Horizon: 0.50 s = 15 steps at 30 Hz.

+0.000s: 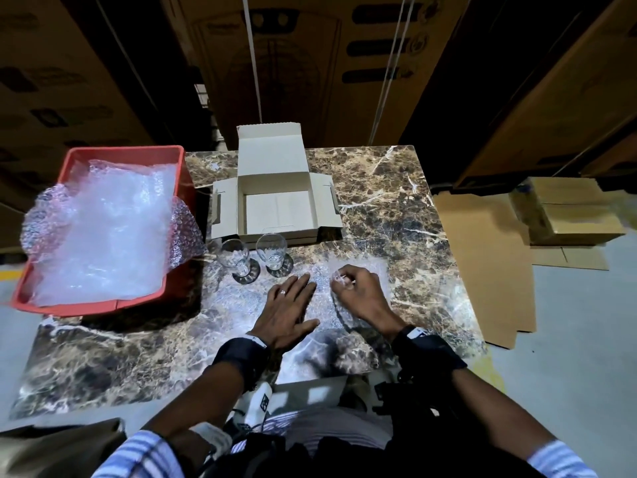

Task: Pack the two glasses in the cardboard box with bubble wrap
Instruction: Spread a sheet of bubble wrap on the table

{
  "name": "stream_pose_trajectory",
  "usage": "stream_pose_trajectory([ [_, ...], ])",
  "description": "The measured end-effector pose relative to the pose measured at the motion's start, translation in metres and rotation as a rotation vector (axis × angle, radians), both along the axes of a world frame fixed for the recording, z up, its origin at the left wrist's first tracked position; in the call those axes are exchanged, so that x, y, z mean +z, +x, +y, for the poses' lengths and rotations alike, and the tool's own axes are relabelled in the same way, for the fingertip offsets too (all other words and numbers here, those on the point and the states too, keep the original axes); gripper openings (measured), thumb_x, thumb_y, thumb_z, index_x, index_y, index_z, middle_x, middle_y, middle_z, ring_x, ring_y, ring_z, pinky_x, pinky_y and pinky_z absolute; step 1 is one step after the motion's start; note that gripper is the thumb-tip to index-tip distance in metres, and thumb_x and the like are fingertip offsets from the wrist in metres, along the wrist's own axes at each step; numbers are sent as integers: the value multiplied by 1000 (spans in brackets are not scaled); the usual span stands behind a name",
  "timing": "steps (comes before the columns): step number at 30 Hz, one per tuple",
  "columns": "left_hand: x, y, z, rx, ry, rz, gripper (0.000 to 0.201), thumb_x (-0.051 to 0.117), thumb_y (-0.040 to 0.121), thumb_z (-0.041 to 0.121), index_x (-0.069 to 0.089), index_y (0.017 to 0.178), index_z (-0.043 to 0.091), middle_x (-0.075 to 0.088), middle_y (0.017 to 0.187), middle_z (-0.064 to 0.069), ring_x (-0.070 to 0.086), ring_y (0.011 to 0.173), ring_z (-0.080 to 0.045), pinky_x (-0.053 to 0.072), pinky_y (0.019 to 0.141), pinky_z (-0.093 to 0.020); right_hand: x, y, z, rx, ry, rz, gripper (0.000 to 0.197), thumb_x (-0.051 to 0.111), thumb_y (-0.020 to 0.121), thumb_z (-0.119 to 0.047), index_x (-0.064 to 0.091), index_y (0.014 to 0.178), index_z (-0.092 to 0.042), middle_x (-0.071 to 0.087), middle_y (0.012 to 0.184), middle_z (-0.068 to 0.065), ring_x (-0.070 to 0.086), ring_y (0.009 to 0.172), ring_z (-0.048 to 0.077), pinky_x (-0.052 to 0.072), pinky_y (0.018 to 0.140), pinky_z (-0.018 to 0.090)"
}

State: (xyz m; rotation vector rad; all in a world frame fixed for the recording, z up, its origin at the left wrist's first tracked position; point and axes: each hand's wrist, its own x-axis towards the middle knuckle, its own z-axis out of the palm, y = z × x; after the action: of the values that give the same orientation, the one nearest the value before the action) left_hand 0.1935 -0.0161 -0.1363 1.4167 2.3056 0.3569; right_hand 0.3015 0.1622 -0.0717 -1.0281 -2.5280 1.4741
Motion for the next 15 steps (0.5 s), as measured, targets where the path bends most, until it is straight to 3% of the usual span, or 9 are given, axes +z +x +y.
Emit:
stream_pose_trajectory([
  [4, 6, -7, -13, 103, 117, -58, 75, 53, 95, 50, 24, 160, 24, 21, 167, -2, 21, 150, -23, 22, 116, -49, -9, -11, -13, 19, 37, -19, 6, 71, 94, -23, 68, 88, -23, 68, 75, -7, 59, 61, 5, 45, 55, 16],
  [6, 8, -14, -23, 158, 147, -63, 66, 52, 95, 42, 31, 155, 25, 30, 161, -1, 32, 141, -24, 31, 108, -48, -11, -14, -16, 19, 40, -25, 4, 70, 94, -23, 67, 91, -23, 69, 77, -6, 60, 63, 5, 43, 54, 12],
  [9, 5, -26, -35, 142, 98, -58, 61, 58, 94, 42, 42, 150, 23, 36, 155, 0, 36, 136, -25, 32, 104, -46, -14, -18, -23, 37, 48, -22, 3, 70, 94, -22, 68, 92, -23, 70, 78, -6, 63, 65, 4, 42, 52, 8],
  [13, 1, -31, -35, 99, 32, -36, 68, 66, 92, 46, 44, 151, 21, 34, 157, -1, 34, 138, -27, 32, 106, -46, -21, -25, -32, 58, 63, -31, 4, 69, 93, -22, 70, 96, -19, 71, 80, 0, 67, 69, 12, 54, 61, 26],
  [15, 1, -31, -33, 106, 21, -27, 68, 69, 90, 46, 47, 149, 20, 35, 157, -1, 34, 138, -27, 32, 105, -47, -24, -29, -37, 63, 74, -41, 5, 69, 93, -21, 70, 96, -19, 71, 81, 0, 65, 69, 13, 53, 63, 28],
])
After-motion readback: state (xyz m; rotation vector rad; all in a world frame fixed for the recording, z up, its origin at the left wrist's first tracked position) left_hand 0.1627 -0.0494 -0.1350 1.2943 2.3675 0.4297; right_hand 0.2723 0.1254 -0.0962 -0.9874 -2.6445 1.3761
